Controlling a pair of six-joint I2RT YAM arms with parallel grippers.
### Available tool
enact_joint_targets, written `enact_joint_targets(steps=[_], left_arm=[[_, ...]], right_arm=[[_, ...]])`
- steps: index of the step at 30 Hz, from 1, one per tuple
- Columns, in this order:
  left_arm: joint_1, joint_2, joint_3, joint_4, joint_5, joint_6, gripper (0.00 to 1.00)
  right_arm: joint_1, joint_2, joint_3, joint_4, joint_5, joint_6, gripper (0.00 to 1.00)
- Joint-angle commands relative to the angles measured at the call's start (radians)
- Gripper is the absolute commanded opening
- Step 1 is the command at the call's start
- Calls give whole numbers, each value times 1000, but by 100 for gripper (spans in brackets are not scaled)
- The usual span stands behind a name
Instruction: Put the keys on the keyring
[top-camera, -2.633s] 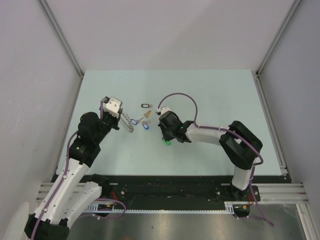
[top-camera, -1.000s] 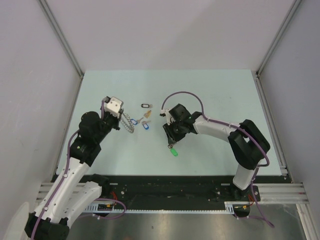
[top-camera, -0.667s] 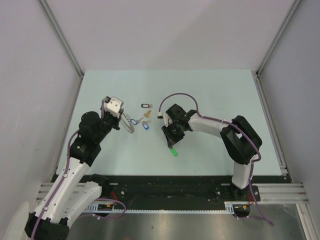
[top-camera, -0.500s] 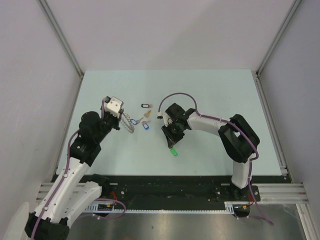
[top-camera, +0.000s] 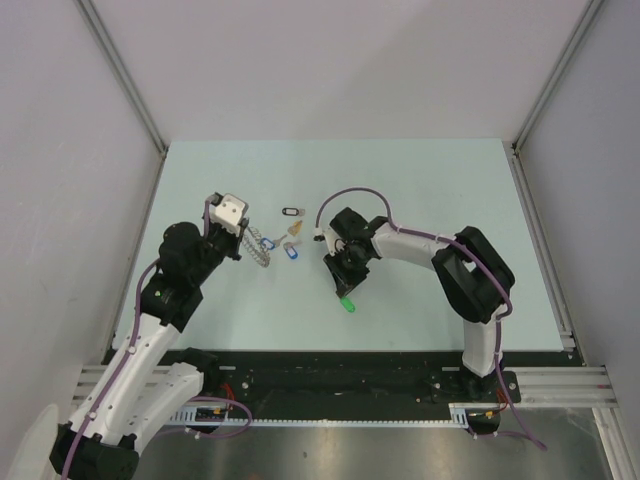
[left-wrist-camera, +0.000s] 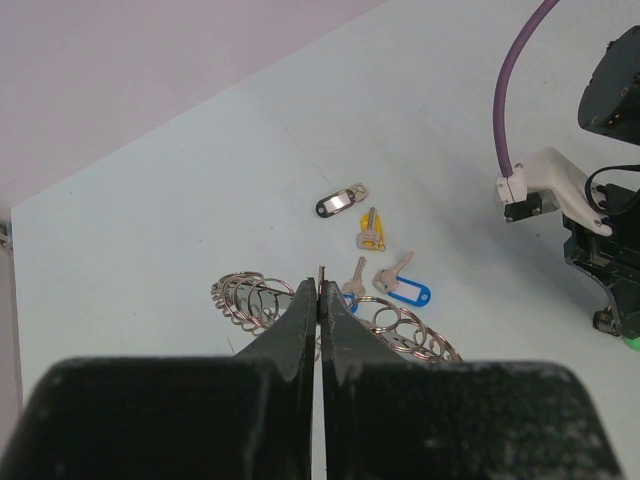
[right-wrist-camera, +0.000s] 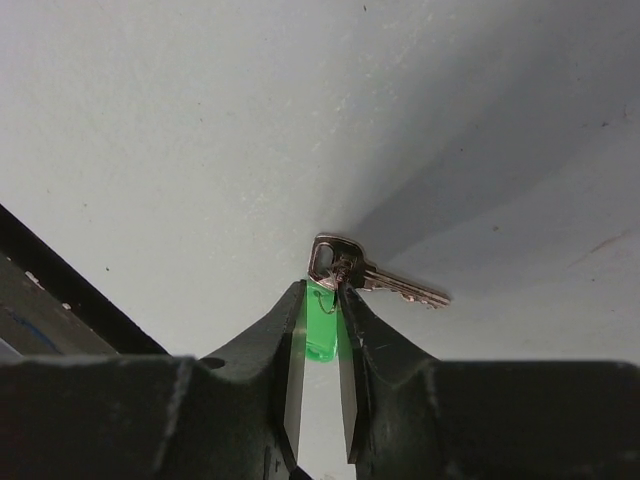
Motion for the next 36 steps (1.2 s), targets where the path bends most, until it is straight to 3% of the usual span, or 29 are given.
enact_joint_targets(steps=[1, 14, 22, 30, 36], left_arm=[[-1, -6, 15, 43, 13, -1, 0], [-1, -3, 15, 40, 18, -1, 0], [-1, 0, 14, 40, 44, 5, 0], [-1, 0, 11, 53, 171, 29, 0], [-6, 8, 14, 72, 381, 45, 0]], right_arm=[[-3, 31, 40, -13, -24, -9, 22], [-6, -27, 43, -16, -1, -14, 1], [-6, -162, -21, 75, 27, -22, 0], [-8, -366, -175, 311, 35, -28, 0], [-9, -573, -342, 556, 3, -86, 0]])
